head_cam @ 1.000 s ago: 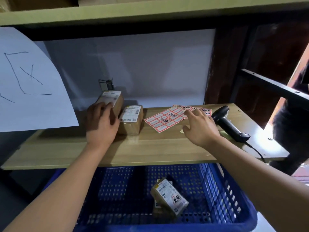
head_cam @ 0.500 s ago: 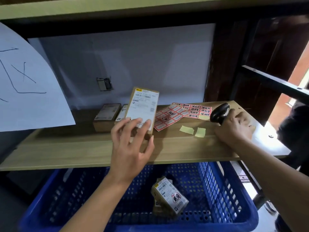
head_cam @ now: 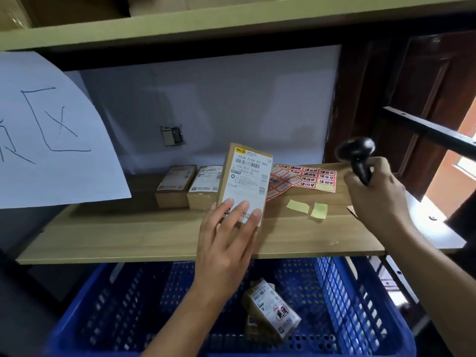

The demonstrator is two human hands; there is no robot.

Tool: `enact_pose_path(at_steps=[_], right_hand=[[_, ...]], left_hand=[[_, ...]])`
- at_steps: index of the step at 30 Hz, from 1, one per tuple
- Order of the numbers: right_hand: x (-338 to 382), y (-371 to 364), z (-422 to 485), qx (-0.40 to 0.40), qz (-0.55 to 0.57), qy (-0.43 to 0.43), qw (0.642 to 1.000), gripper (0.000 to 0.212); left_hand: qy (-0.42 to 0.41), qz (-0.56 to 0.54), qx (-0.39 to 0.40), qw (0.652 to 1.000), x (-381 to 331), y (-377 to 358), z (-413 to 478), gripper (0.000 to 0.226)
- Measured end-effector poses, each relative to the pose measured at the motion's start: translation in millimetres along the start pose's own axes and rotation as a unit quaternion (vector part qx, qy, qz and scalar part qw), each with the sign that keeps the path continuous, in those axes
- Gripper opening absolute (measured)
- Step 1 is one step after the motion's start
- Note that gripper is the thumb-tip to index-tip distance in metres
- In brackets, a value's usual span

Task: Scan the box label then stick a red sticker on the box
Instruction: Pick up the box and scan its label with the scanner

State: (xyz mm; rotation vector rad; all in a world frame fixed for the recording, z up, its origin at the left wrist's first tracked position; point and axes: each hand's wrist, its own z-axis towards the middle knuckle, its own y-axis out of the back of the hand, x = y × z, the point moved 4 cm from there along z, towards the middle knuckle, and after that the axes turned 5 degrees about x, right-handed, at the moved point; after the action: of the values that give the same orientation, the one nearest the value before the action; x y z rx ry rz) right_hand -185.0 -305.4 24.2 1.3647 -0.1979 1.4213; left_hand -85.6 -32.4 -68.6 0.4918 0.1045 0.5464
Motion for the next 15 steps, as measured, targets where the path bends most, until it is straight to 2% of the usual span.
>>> enact_pose_path(at_steps=[2, 4, 7, 9, 11, 15], right_hand=[[27.1, 6.0, -24.3, 0.016, 0.072, 0.021, 0.997, 0.029], [51.5, 5.8, -47.3, 0.068, 0.18, 0.025, 0.981, 0.044], [74.3, -5.0, -72.4, 0.166, 0.348, -0.009, 0.922, 0.049], [87.2, -13.0, -87.8, 0.221, 0.424, -0.047, 0.877, 0.044], [96.6, -21.5, -98.5, 0.264, 0.465, -0.07, 0.842, 0.032], [103.2, -36.1, -107.0, 0.279, 0.471, -0.077, 0.833, 0.03]], left_hand=[[0.003, 0.018, -0.011, 1.0, 2.6, -2.6, 1.1, 0.048], [0.003, 0.032, -0.026, 0.999, 4.6, -2.8, 2.5, 0.047], [0.008, 0.051, -0.048, 0.998, 7.8, -1.2, 4.7, 0.04], [0.01, 0.055, -0.056, 0.997, 9.3, -0.6, 4.8, 0.038], [0.014, 0.055, -0.058, 0.997, 10.2, -0.3, 3.9, 0.037], [0.017, 0.06, -0.053, 0.997, 10.6, -0.5, 2.6, 0.035]])
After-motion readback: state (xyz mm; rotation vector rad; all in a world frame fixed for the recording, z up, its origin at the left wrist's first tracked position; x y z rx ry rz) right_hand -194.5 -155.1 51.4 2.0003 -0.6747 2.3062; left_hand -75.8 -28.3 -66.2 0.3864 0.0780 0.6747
